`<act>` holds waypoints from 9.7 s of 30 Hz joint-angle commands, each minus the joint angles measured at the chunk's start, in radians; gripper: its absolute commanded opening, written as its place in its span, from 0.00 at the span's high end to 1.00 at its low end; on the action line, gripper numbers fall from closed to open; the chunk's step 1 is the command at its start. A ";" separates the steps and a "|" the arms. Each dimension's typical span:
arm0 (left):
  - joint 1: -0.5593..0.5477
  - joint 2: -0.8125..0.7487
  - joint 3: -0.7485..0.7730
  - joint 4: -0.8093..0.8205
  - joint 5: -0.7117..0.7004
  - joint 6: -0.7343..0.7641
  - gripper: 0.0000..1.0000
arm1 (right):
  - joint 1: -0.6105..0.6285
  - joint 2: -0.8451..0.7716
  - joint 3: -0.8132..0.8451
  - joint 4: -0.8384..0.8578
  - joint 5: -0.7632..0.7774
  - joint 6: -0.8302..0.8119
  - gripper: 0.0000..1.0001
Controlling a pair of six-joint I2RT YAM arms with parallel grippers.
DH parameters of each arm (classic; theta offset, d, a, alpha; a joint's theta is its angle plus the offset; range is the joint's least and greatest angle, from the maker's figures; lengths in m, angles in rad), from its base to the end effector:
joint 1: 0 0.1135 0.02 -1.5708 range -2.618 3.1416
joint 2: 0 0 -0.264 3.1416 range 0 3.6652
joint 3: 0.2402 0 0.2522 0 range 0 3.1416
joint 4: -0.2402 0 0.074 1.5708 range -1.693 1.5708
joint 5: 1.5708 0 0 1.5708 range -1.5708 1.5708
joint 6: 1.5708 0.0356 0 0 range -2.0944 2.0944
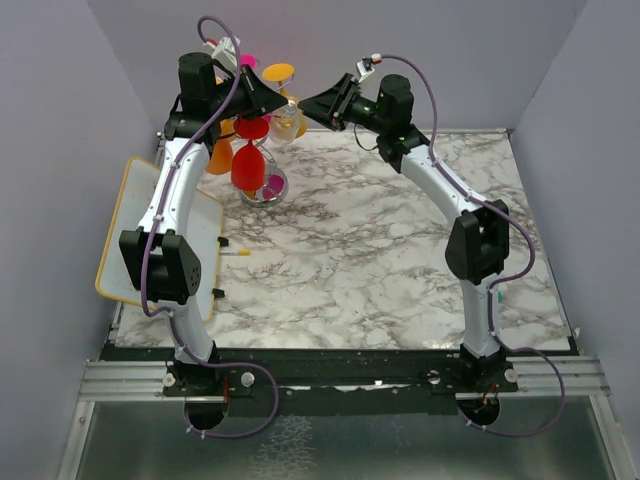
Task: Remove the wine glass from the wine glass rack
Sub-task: Pick up the wine glass from the wine rack.
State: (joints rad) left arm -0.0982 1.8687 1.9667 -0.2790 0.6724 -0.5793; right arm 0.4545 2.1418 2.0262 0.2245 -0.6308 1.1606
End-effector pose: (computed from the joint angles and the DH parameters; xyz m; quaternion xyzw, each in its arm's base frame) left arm 0.4313 -0.0648 0.4312 0.0324 0.7546 -0.4399 0.4859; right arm 0.4536 0.2450 0.3781 0.0027 0.6754 0.6546 0.3397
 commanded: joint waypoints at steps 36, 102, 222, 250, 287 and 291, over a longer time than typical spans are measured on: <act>0.041 0.101 0.133 -0.152 0.296 0.114 0.70 | 0.013 0.044 0.116 -0.077 0.000 0.037 0.99; 0.089 0.032 0.022 -0.011 0.249 -0.156 1.00 | 0.013 -0.048 -0.002 -0.084 -0.032 -0.031 0.50; 0.089 -0.111 -0.036 -0.019 0.225 0.071 0.42 | -0.017 -0.296 -0.125 -0.117 0.059 0.135 1.00; 0.089 -0.133 -0.054 0.134 0.311 -0.055 0.42 | -0.017 -0.507 -0.383 -0.084 0.157 0.136 0.99; 0.049 -0.110 -0.091 0.133 0.274 -0.017 0.42 | -0.022 -0.257 -0.214 -0.081 -0.100 0.133 1.00; 0.049 -0.116 -0.091 0.117 0.271 -0.007 0.42 | -0.026 -0.239 -0.186 -0.090 -0.075 0.145 1.00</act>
State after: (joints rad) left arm -0.0479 1.7691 1.8828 -0.1562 0.9558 -0.6117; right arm 0.4347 1.8935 1.7691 0.0948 -0.6975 1.3048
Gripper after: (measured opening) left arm 0.583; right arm 0.103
